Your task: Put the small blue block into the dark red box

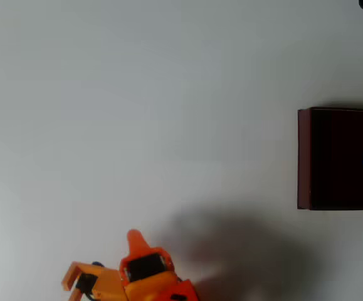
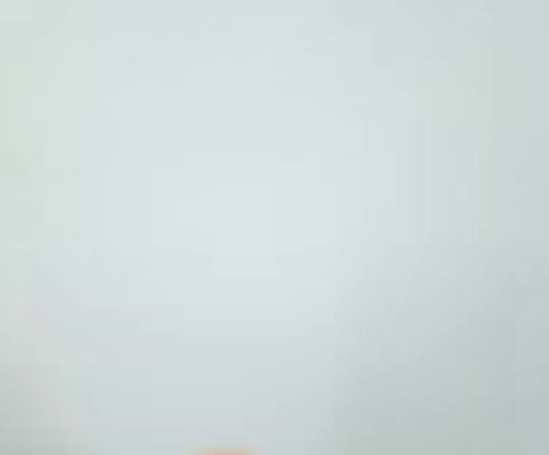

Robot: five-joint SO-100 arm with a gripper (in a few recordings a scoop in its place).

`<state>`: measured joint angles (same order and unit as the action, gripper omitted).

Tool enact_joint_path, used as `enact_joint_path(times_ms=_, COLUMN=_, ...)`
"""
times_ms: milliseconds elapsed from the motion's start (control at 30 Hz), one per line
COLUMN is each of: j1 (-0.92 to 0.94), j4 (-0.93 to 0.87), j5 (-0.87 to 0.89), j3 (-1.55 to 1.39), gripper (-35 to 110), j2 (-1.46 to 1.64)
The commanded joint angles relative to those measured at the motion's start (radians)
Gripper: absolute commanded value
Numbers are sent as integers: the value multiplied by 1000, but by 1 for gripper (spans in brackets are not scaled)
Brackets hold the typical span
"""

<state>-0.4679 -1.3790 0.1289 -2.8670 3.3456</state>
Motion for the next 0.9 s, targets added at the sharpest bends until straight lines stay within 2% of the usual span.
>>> enact_joint_path(times_ms=0, j1=-80, j4=6, j5=-123, j3=-32, gripper=0, j2=11)
enact_joint_path(times_ms=300, j1=-201, j4=20, j5=-121, j3=-147, gripper=0, j2=57)
enact_joint_path(times_ms=867, j1=-196, j4=21, j5=-118, j3=-147, gripper=0, j2=52)
